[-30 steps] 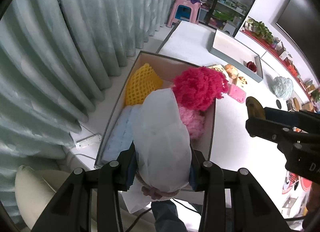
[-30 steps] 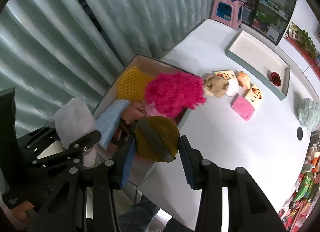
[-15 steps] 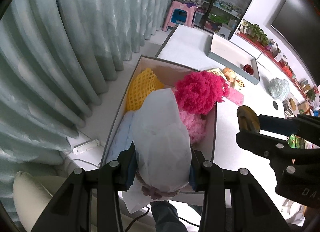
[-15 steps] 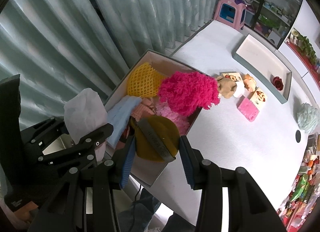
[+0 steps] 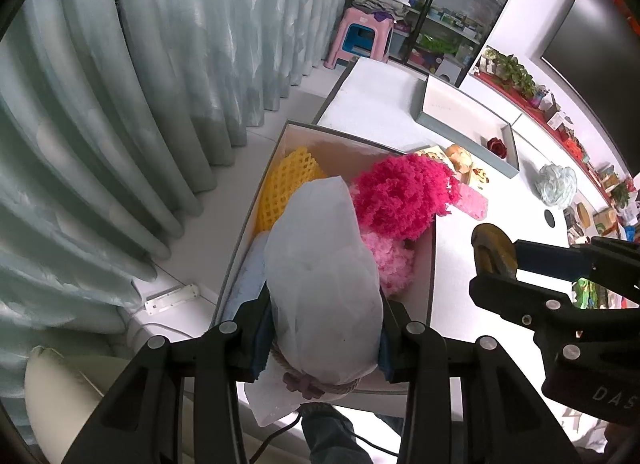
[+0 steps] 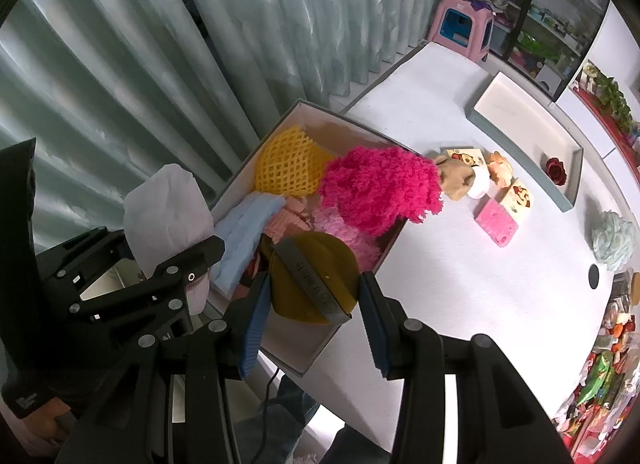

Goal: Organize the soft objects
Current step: 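Lower the white bundle and brown pad into the box and open both tools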

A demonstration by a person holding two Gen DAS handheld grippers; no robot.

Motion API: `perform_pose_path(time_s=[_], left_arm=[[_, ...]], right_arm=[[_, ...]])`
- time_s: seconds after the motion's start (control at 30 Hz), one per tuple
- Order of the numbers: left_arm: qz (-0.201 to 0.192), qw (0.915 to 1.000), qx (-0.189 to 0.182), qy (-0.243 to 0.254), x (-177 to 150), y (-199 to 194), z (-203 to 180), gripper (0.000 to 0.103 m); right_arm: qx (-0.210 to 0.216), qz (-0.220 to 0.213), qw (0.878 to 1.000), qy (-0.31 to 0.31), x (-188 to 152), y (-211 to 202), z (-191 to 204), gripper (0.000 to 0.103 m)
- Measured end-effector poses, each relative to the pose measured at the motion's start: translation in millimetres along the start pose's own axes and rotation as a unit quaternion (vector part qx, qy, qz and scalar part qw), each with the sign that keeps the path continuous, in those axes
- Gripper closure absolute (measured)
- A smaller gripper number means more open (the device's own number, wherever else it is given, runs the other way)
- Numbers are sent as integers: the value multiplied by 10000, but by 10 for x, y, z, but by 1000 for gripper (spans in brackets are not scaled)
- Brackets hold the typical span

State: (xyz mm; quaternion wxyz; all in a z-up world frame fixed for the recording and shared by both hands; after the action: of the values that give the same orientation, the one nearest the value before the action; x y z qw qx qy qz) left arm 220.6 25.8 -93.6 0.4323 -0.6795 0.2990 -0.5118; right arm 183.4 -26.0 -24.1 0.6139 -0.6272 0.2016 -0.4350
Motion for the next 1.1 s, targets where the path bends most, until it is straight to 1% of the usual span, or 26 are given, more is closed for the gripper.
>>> perform_pose_path(time_s=[0.17,0.43,0.77,1.1], left_arm=[[10,10000,-1,4,2,7,-2,61],[87,9998,16,163,49,73,23,61],[255,9988,49,410,71,187,1,61],[442,9976,81,531,90,329,36,61]], right_arm=[[0,22,10000,-7,-3,7,2,55],[67,15,9999,132,-21,29,-48,55],[138,76,9992,370,-24,122,-131,55],[149,158,9990,379,19,233,-116,55]])
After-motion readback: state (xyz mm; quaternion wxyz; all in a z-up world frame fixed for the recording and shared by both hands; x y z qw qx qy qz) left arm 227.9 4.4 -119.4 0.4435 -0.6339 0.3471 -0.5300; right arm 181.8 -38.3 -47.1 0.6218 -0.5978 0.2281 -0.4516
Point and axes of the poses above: each gripper's, at about its wrist camera, not at the fingertips, and y roughly the way its jaws point, z to its left, x to its top, the point moved 6 cm from there along y, roughly the way its jaws point, and after that the axes turned 7 degrees about y, right-handed, at the moved point
